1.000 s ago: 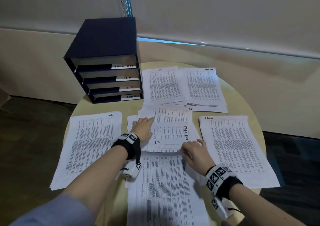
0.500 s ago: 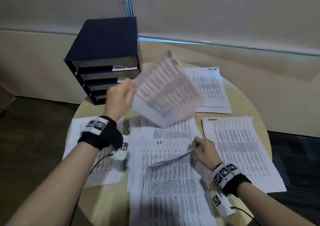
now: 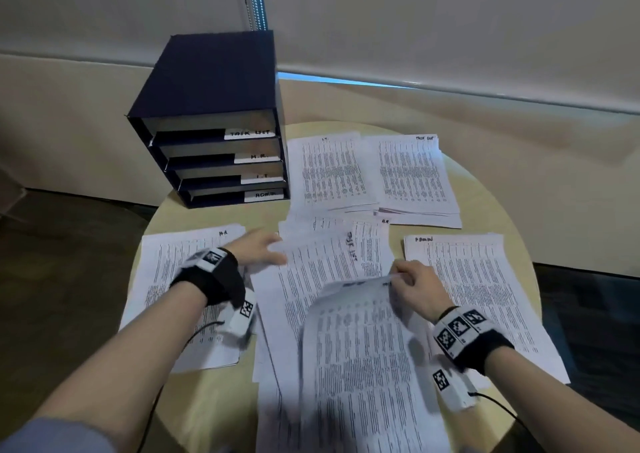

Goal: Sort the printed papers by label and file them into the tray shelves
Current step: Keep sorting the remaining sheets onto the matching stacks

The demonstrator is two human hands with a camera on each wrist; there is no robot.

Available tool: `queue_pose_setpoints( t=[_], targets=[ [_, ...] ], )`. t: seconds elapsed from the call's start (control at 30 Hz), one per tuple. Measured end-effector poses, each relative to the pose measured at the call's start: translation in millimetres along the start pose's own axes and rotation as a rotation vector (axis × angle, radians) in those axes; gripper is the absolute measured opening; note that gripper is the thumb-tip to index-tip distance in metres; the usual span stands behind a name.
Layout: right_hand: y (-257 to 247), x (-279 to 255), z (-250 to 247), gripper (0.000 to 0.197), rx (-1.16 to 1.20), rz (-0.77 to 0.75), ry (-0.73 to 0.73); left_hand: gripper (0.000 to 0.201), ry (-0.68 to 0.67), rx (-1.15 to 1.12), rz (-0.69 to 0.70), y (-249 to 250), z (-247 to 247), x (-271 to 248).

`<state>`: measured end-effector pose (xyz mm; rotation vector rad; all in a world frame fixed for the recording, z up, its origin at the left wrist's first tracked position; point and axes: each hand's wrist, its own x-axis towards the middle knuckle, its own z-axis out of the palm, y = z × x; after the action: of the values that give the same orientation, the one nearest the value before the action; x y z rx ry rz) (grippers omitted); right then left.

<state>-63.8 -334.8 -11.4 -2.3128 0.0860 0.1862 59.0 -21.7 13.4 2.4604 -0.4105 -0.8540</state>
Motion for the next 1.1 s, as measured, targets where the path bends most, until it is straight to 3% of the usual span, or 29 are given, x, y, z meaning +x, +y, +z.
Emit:
queue_pose_setpoints(
  t=[0.1, 0.23, 0.43, 0.53, 0.63, 0.87, 1.1],
  targets=[
    [-9.3, 5.5, 16.8, 0.009, -0.297, -0.165, -0.01, 0.025, -0.043, 0.024, -0.004, 7.6, 19.6, 5.5],
    [-20.9, 12.1, 32.7, 0.007, -0.375, -0.282, 0.103, 0.022, -0.042, -0.027, 0.017, 8.2, 25.9, 9.1],
    [-21.8, 21.1, 42.9, 0.007, -0.216, -0.164, 0.152, 0.016, -0.008, -0.087, 0.056, 5.0, 27.2, 9.5],
    [-21.7, 18.6, 48.9, 0.008, -0.175, -0.194, 0.237, 0.018, -0.007, -0.129, 0.047, 1.4, 25.5, 8.8],
    [-18.1, 16.8, 53.8, 0.009, -0.192, -0.172, 0.288, 0.009, -0.02, -0.146, 0.05, -1.1, 25.9, 9.9],
    [-16.0, 9.8, 61.0, 0.01, -0.215, -0.179, 0.286, 0.011, -0.05, -0.188, 0.045, -5.2, 27.7, 9.5],
    [-19.1, 3.2, 61.6, 0.012, -0.3, -0.226, 0.388, 0.01, -0.062, -0.232, 0.032, -10.3, 28.5, 10.2]
  ],
)
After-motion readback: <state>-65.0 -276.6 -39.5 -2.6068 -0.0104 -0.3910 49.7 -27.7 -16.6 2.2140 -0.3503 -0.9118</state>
